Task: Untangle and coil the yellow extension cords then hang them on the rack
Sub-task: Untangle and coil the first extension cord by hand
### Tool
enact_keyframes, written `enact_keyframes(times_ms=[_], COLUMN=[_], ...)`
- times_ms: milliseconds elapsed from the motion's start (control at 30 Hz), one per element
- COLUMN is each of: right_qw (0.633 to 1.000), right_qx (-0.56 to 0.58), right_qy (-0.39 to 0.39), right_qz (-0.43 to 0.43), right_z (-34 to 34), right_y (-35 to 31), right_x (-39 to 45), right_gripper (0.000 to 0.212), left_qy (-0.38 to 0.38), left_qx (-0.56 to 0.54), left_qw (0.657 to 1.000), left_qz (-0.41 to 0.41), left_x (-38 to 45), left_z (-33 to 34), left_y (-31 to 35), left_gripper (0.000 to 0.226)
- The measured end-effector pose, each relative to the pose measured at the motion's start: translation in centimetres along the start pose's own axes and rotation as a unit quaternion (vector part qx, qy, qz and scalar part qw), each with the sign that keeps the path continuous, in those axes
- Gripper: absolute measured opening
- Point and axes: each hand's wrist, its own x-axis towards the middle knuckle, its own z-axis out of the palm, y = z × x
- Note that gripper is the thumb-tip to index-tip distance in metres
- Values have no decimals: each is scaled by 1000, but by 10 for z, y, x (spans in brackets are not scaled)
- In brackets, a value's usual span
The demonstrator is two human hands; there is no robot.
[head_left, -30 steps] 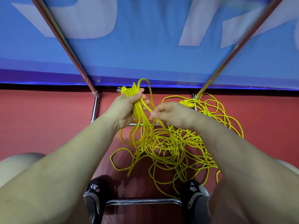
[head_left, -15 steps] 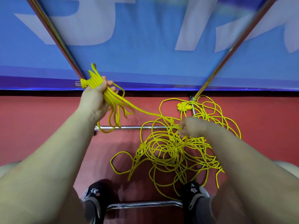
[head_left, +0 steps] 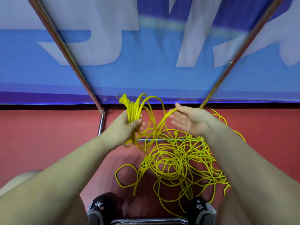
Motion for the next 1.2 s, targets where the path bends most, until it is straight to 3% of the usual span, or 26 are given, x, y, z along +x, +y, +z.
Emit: enact_keyframes(times_ms=[200, 300, 500, 633, 700, 767, 800, 900, 967, 1067, 1200], right_qw=[997, 998, 993, 987, 995, 991, 969, 841, 802, 777, 803], right_qx=[74, 66, 120, 155, 77, -105, -227, -513, -570, -605, -570], right_qy=[-13, -14, -7, -24, -24, -9, -1, -15, -60, -88, -100], right_qz=[16, 18, -4, -38, -57, -80, -100, -170, -165, -149, -142], right_z=[13, 17, 23, 22, 21, 20, 19, 15, 14, 15, 16], right_y=[3, 5, 6, 2, 4, 12, 18, 38, 50, 61, 66], right_x=[-5, -6, -5, 1, 5, 10, 14, 23, 28, 32, 36], right_gripper=[17, 15, 18, 24, 27, 23, 19, 15, 23, 25, 15], left_qy=[-2, 29, -22, 2, 26, 47, 57, 80, 80, 79, 91], left_qx=[44, 27, 13, -45, -90, -162, -193, -271, -310, -345, -381], left_qw=[999, 999, 1000, 999, 995, 985, 978, 956, 942, 929, 913], left_qz=[-4, -5, -12, -7, -24, -43, -51, -79, -96, -111, -115], left_x=[-16, -11, 3, 13, 19, 23, 26, 30, 32, 34, 36], left_z=[13, 21, 27, 27, 22, 15, 11, 2, -2, -6, -10], left_y=[-8, -18, -26, -23, -22, -22, -22, -20, -18, -14, -9], left_gripper=[9, 18, 23, 26, 24, 21, 20, 19, 23, 38, 24])
